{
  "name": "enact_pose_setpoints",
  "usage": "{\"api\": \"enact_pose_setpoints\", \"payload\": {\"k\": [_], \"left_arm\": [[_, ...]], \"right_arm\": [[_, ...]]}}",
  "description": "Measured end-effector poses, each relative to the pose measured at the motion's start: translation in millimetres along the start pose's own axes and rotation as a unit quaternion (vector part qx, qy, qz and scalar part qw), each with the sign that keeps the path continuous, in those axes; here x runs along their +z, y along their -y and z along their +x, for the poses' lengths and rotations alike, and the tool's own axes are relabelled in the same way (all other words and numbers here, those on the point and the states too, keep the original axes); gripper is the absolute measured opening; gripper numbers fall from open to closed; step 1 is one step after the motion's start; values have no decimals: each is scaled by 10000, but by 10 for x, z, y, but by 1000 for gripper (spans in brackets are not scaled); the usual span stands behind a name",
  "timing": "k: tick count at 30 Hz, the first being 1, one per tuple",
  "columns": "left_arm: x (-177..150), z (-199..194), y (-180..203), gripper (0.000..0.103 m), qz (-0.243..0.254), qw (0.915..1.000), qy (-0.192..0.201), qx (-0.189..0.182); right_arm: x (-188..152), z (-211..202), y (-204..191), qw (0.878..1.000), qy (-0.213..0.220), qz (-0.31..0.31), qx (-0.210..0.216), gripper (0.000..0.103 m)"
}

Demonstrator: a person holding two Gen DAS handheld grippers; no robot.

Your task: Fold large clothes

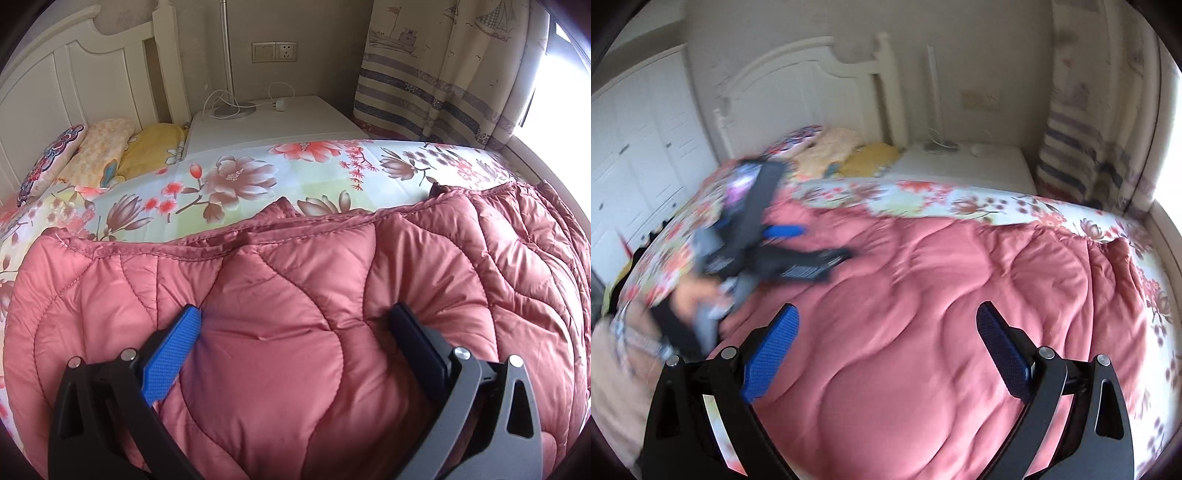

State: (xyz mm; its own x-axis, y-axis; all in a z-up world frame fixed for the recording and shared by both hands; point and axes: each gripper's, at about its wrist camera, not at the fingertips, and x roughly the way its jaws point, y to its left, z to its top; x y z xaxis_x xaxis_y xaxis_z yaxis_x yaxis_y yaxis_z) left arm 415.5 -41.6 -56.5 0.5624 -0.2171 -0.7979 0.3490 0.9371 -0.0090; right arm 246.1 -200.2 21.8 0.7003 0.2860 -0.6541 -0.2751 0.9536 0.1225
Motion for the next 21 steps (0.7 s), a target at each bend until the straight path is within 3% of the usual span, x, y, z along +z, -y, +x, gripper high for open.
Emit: {"api": "enact_pose_setpoints", "payload": {"k": [4,8,10,13,18,20,21], "left_arm": [[-3,-4,-3,101,-10,10000,10,29],[-8,-12,-4,101,-39,9998,32,216],[-6,-39,46,101,51,9985,18,547],[-33,-284,161,100,252,9897,168,1397],[-322,-991,412,101,573,9853,1083,1187],[-437,-983,538,101,979,9785,1113,1431],[-493,-842,590,101,1272,9730,929,1687]], "right_arm": [[-307,239,-163,9976,-459,-227,-468,94],[-455,485,-239,9931,-541,-454,-938,97],[-421,522,-203,9931,-686,-380,-875,97],[-406,536,-145,9931,-805,-389,-756,99],[-428,534,-117,9939,-743,-337,-746,99],[-432,533,-112,9941,-728,-322,-735,99],[-432,532,-119,9941,-725,-318,-736,99]]}}
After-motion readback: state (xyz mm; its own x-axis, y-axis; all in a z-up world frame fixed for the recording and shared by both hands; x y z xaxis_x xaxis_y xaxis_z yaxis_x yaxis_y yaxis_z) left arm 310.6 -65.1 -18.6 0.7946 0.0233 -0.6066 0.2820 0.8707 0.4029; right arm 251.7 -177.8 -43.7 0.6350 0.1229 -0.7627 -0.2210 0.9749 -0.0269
